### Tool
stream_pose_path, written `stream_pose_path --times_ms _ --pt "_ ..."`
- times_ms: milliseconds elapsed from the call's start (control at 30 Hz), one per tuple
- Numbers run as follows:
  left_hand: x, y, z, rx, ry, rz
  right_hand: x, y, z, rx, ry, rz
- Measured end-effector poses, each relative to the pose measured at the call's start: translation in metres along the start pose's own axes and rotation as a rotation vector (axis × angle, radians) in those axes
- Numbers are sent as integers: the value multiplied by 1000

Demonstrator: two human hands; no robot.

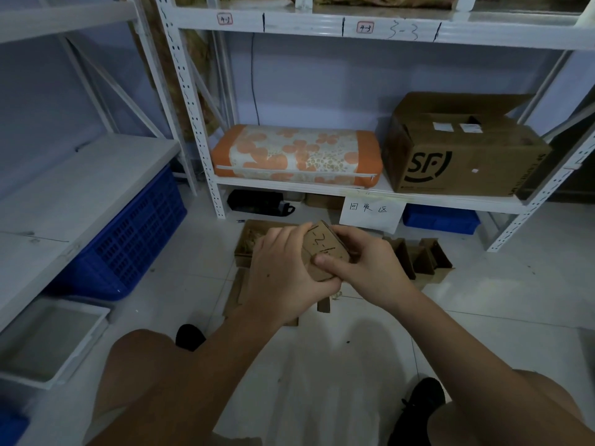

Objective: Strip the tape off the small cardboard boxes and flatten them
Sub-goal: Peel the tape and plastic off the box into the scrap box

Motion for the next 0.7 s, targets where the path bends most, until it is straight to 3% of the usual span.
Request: stream_pose_path --times_ms 500,700 --pt "1 4 1 -49 13 49 6 -17 -1 57 10 -236" --pt "4 1 0 -40 41 69 6 -15 -3 76 -39 -148"
Point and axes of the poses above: each hand's wrist, its own z-axis towards the middle knuckle, its own x-axis out of the back of the hand, y = z × x, the point moved 6 cm from there along z, towards the middle knuckle, and after that the axes turned 5 degrees about y, right-handed, at the moved point
